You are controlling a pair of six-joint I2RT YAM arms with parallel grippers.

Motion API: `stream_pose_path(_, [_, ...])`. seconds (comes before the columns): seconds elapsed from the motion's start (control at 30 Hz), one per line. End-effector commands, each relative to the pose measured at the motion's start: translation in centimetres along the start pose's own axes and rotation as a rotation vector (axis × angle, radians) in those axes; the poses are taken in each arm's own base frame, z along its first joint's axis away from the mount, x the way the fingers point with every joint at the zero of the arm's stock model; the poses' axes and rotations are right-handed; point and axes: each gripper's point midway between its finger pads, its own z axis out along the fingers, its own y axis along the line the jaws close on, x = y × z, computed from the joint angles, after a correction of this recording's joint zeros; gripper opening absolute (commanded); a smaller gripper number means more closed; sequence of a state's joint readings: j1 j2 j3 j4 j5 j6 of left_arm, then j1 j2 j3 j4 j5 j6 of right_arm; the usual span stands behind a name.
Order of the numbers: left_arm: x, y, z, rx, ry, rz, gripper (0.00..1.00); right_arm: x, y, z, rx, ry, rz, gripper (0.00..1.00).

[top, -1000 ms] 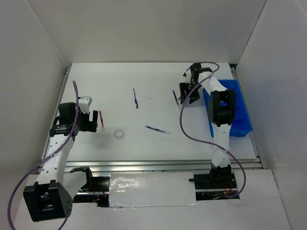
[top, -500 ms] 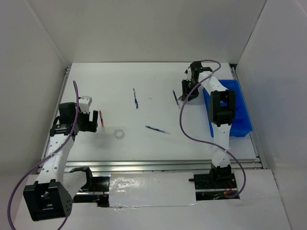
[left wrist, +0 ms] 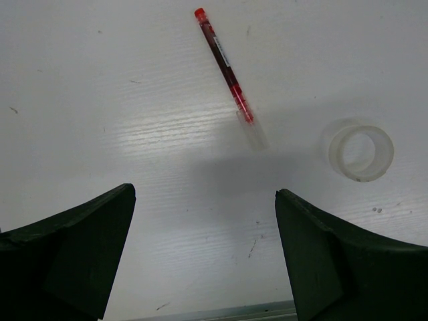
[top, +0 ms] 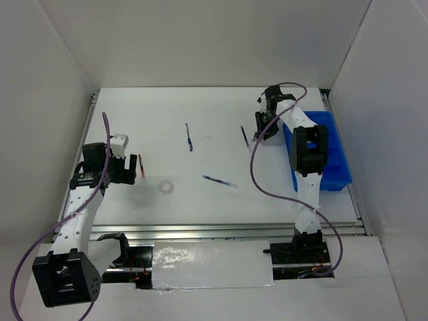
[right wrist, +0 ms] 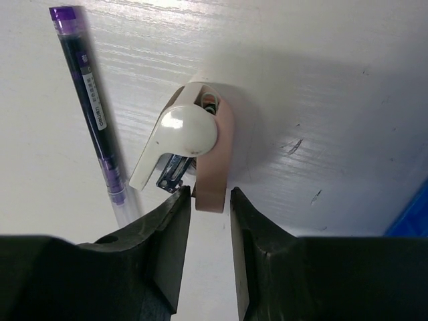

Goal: Sort the stationery into containers
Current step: Grab a piece of stationery with the right arm

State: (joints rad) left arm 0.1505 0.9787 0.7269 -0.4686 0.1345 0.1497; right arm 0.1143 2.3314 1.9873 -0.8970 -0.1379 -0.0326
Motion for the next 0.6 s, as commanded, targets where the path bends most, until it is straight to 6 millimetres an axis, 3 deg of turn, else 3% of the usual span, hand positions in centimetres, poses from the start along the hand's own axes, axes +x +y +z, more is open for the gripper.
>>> stream_pose_path(0.0, [-2.5,0.6,-0.6,-0.021,-0.070,-0.011,0.98,-1.0,-0.2,0.1,-0.006,-0.037,-0.027,0.37])
stream_pose_path(0.27, [-2.5,0.6,-0.6,-0.022,-0.070,-0.012,0.98,-1.6,-0.5,-0.7,0.020,-0.053,-0.066,0.14])
stream_pose_path(0.47, [-2.6,0.6,-0.7,-0.022,-0.076,-0.011,0.98,-2.3,0.1,-3.6,0.045,-0.114,-0.163,0.00])
stream_pose_path(0.5, [-2.6,0.5,-0.8,-0.021,-0.076,-0.010,0.98,-3.0,0.4,-5.1,0.053,-0.159,-0.185,0.00])
stream_pose_path(0.57, [-2.6,0.6,-0.8,-0.023,-0.084,-0.014,0.97,-3.5,1.0,-6.2,0.065,-0.197,-0.249,0.00])
